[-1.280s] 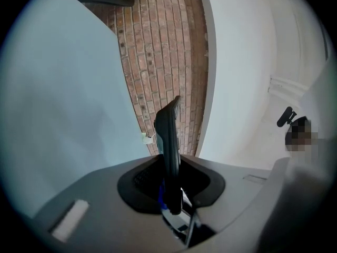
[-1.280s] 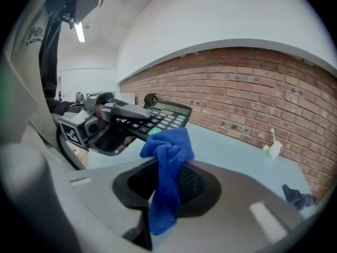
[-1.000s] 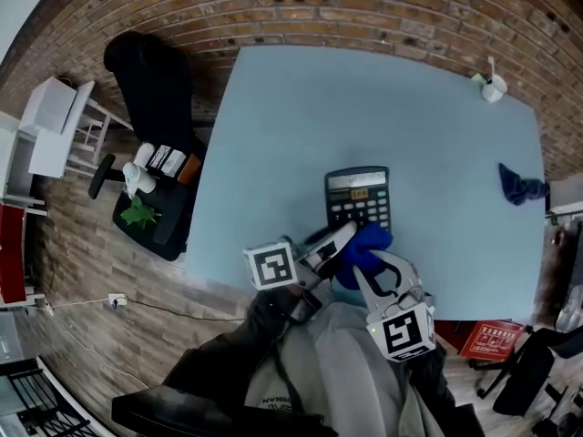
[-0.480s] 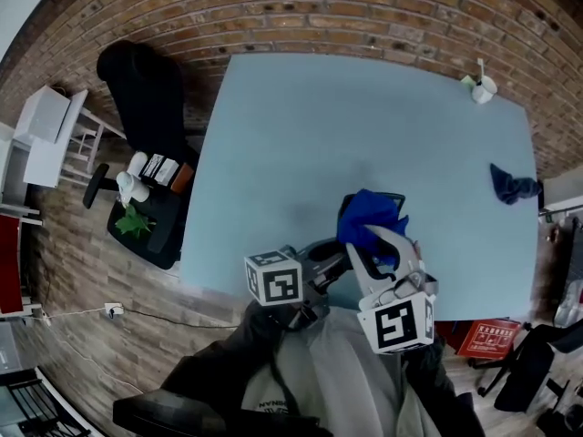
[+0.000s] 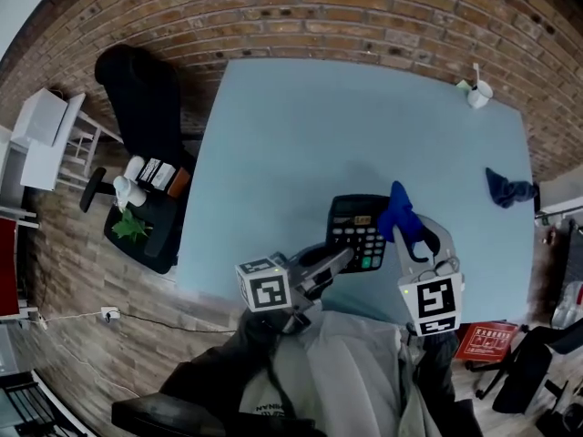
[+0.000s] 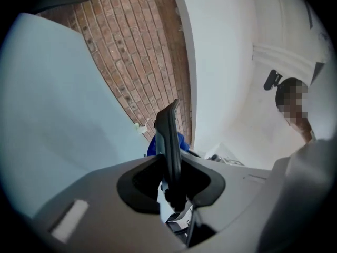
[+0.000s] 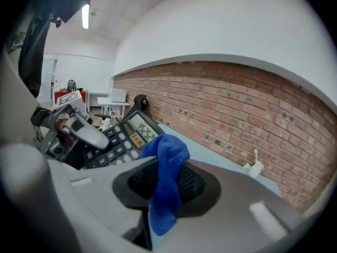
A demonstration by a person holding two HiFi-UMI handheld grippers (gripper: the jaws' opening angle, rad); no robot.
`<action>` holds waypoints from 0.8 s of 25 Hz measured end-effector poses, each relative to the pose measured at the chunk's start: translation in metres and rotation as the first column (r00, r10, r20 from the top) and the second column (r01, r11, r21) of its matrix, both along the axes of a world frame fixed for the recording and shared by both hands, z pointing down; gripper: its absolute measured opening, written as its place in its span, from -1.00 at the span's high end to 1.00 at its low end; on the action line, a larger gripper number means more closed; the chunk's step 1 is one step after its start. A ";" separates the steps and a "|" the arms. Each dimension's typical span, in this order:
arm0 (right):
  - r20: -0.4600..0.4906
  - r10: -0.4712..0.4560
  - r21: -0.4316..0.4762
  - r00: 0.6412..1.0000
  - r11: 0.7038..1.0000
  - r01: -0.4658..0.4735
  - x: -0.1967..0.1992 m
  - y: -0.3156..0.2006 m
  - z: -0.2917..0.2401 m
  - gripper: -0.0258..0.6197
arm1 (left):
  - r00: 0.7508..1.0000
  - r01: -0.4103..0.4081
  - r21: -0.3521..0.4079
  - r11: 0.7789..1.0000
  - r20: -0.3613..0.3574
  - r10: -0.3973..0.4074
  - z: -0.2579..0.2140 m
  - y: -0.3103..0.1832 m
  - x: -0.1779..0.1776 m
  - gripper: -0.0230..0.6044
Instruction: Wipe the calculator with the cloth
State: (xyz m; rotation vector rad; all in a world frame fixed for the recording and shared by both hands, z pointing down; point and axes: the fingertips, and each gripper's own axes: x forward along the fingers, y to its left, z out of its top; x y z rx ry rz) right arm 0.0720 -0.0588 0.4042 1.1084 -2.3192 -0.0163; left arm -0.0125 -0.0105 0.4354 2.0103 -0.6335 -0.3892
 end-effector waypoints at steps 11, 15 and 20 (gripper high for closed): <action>0.139 0.164 -0.333 0.977 0.937 -0.110 0.036 0.053 0.127 0.65 | 0.998 -0.006 -0.243 0.970 0.056 0.020 0.110 -0.031 -0.013 0.63; 0.098 0.185 -0.371 0.978 0.918 -0.137 0.040 0.062 0.157 0.65 | 0.993 0.017 -0.337 0.941 0.113 0.022 0.146 -0.036 -0.016 0.62; 0.028 0.174 -0.338 0.984 0.928 -0.155 0.041 0.052 0.169 0.65 | 0.983 0.018 -0.374 0.927 0.175 0.052 0.155 -0.042 -0.012 0.54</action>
